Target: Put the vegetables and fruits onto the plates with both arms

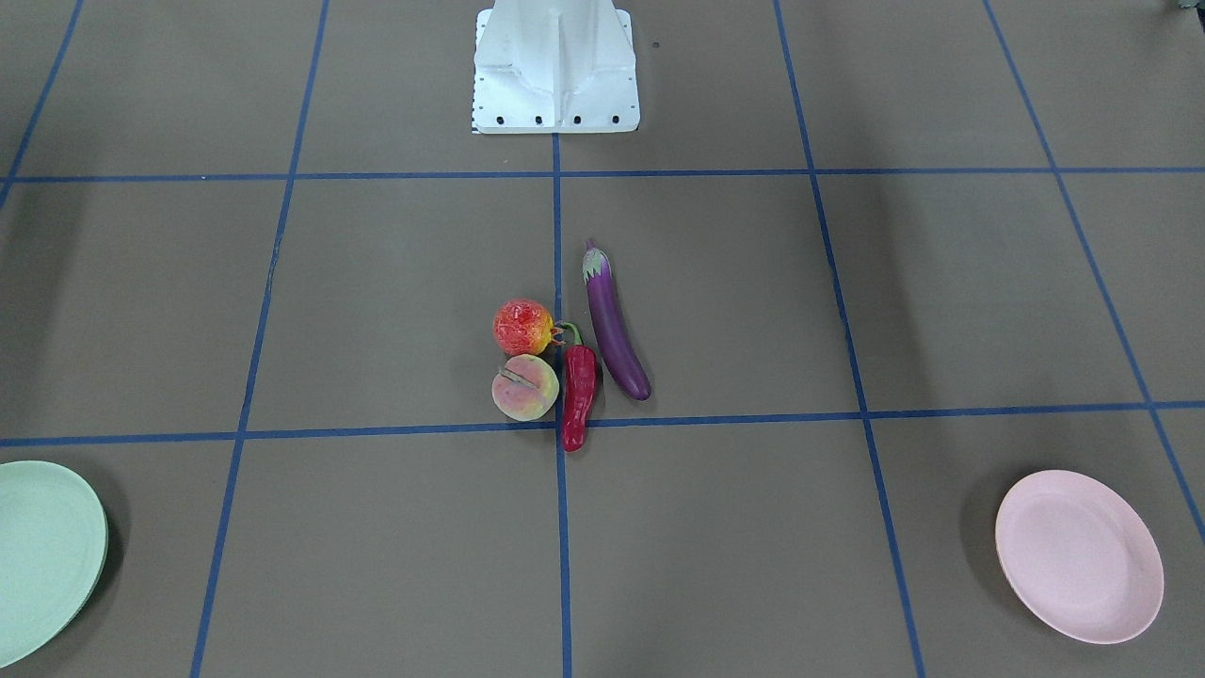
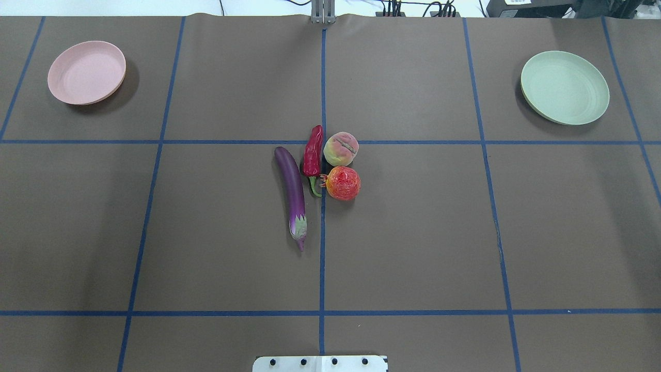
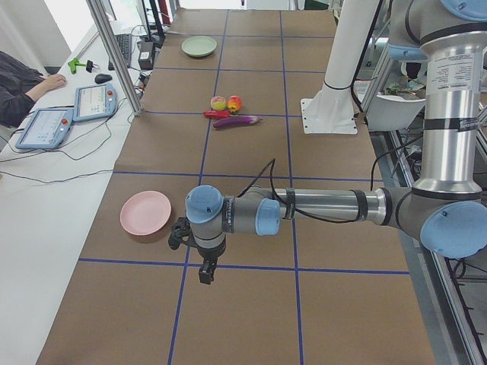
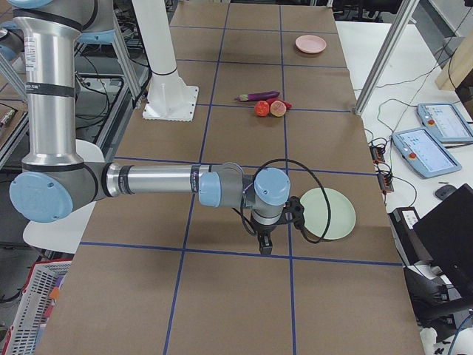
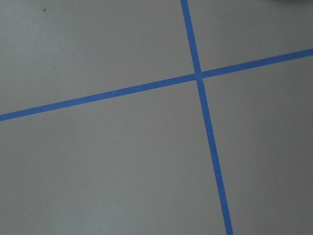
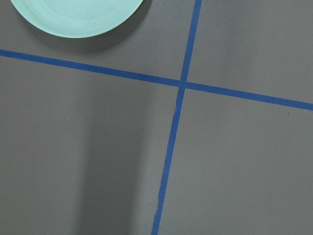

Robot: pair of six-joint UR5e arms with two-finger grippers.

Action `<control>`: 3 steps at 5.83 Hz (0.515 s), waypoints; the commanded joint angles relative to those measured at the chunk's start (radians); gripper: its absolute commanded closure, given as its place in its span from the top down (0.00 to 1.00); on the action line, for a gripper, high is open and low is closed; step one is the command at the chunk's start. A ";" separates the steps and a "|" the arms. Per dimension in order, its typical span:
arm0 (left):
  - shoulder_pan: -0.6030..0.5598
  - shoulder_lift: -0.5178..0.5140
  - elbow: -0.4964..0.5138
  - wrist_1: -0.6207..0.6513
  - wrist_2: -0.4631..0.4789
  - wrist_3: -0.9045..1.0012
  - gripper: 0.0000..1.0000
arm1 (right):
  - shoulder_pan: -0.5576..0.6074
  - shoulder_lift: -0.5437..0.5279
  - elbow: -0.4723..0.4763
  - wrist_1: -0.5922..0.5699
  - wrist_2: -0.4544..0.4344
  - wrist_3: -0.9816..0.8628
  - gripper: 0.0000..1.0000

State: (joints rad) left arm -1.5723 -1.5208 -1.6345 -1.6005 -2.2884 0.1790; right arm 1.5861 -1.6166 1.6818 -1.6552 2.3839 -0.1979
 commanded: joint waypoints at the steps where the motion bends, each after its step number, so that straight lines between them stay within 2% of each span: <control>1: 0.003 -0.008 -0.036 -0.003 0.000 -0.013 1.00 | 0.000 0.001 0.001 0.000 0.000 0.000 1.00; 3: 0.044 -0.051 -0.057 0.008 0.001 -0.015 1.00 | 0.000 0.001 0.001 0.000 0.001 0.000 1.00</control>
State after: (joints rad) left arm -1.5470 -1.5512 -1.6782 -1.5987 -2.2882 0.1651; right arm 1.5861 -1.6153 1.6835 -1.6552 2.3850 -0.1979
